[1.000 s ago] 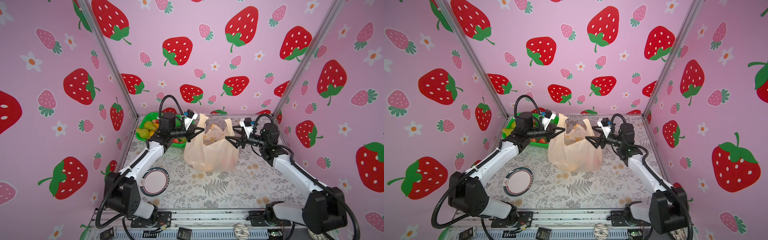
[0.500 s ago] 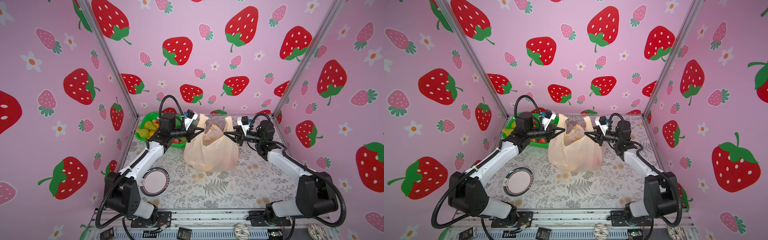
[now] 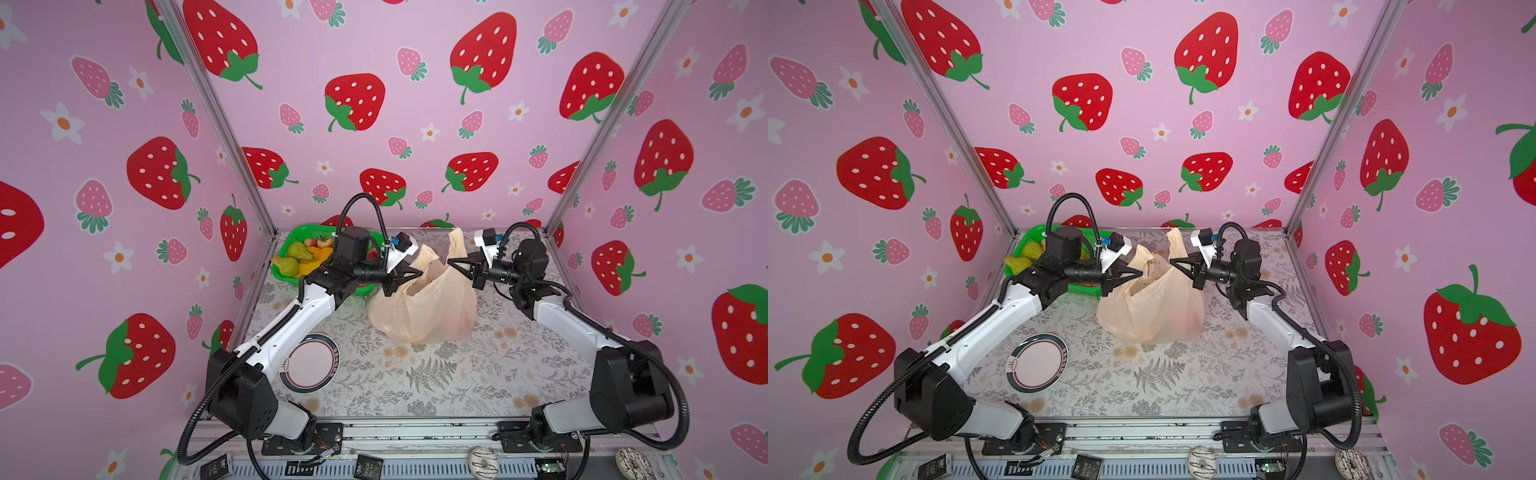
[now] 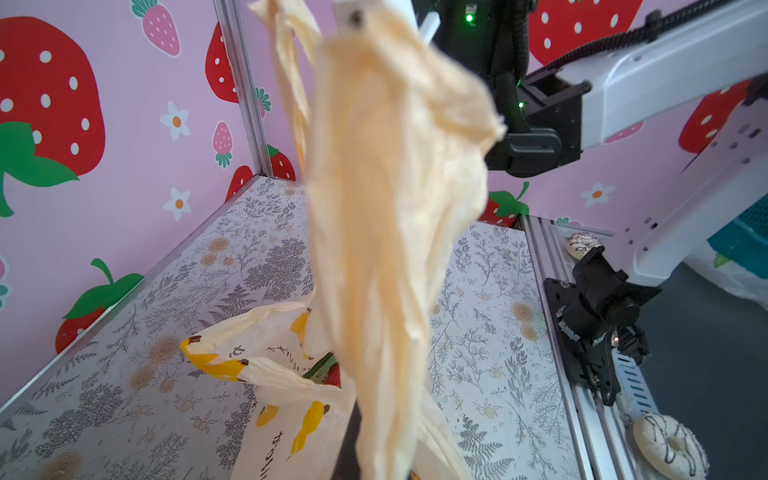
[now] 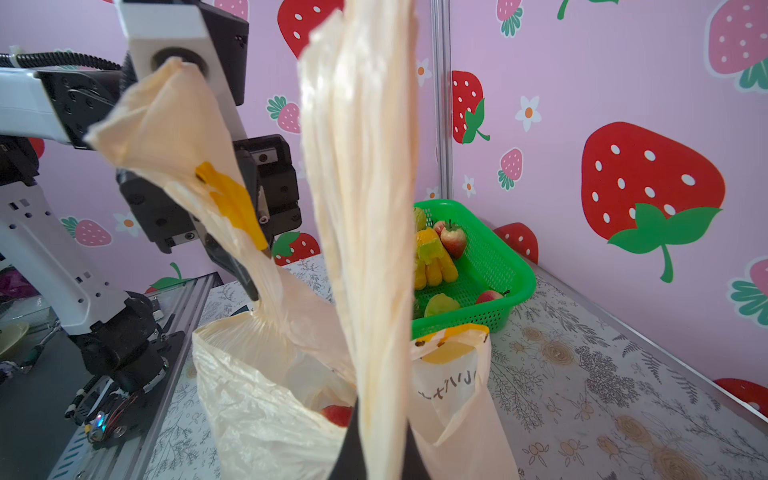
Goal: Place the fake fruits into the plastic bag and tie a complex knot
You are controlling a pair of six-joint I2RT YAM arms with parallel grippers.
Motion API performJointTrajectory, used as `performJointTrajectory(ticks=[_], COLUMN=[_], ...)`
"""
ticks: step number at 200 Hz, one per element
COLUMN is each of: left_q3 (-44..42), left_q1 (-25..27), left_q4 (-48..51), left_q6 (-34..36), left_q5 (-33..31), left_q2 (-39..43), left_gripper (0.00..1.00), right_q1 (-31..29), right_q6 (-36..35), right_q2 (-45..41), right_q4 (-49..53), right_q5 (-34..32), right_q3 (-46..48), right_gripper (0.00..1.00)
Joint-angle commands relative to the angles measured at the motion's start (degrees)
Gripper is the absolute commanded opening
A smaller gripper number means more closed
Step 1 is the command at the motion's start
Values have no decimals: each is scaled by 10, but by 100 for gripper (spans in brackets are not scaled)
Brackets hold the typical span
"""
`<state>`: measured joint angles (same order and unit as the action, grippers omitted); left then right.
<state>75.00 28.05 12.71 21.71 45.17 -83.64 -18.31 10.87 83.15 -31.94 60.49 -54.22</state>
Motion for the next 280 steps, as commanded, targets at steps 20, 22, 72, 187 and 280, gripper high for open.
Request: performJointTrajectory(ticks=[20,22,72,187,280], left_q3=[101,106,224,360,380], left_q1=[59,61,96,118,113], left_q4=[140,147,249,313,318], left_q6=[165,169,242,266,237], left_q5=[-144,-149,-271,-344,-316], left_q2=[-42,-44,-101,-194,-213], left_gripper=[0,0,0,0,0], right_q1=[0,0,-2,-17,-16], right_q6=[-20,-22,-38,-35,-45], right_q2=[18,18,20,13,12], right_q4=[36,38,46,-3,-8], right_q5=[14,13,32,34,14], right_q3=[-29,-29,-30,-4,9], right_gripper=[0,0,0,20,40])
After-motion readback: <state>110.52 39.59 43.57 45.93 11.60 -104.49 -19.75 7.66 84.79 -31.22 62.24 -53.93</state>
